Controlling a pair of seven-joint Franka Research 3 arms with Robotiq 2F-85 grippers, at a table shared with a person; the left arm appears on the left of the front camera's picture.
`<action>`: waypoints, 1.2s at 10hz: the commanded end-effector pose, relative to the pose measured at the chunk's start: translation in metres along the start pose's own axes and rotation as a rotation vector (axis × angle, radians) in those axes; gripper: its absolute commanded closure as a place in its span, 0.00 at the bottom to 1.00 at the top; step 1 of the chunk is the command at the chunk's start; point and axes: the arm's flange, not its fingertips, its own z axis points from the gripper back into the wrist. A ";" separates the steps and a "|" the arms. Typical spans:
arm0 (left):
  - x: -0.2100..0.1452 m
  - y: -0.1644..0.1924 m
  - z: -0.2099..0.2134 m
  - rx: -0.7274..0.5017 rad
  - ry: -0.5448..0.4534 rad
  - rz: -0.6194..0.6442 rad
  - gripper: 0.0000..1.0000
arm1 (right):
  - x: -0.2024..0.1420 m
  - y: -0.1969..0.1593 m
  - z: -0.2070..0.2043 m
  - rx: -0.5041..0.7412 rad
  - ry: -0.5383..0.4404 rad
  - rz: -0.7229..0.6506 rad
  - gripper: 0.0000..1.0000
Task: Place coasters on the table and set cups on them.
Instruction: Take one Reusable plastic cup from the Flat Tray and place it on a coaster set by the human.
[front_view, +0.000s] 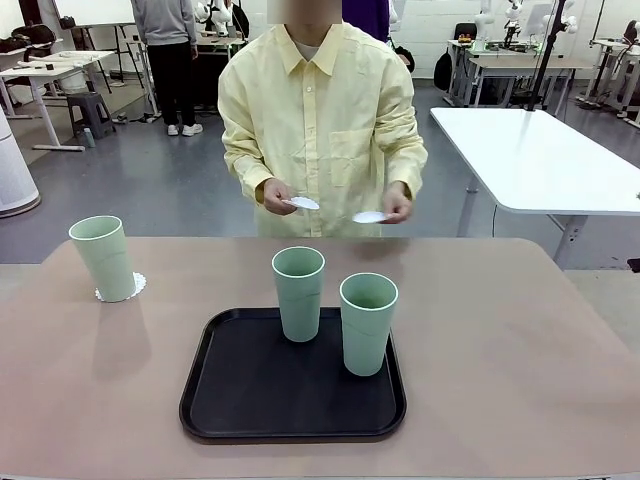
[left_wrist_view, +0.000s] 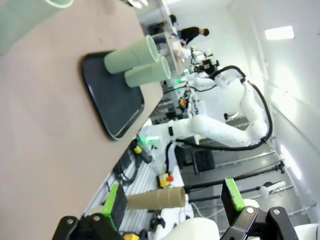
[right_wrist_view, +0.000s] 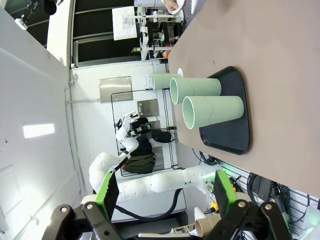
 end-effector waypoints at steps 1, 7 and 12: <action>-0.001 -0.001 0.002 -0.002 -0.005 0.003 0.00 | 0.000 0.001 0.000 0.009 -0.001 0.005 0.00; -0.001 -0.001 0.002 -0.002 -0.005 0.003 0.00 | 0.000 0.001 0.000 0.009 -0.001 0.005 0.00; -0.001 -0.001 0.002 -0.002 -0.005 0.003 0.00 | 0.000 0.001 0.000 0.009 -0.001 0.005 0.00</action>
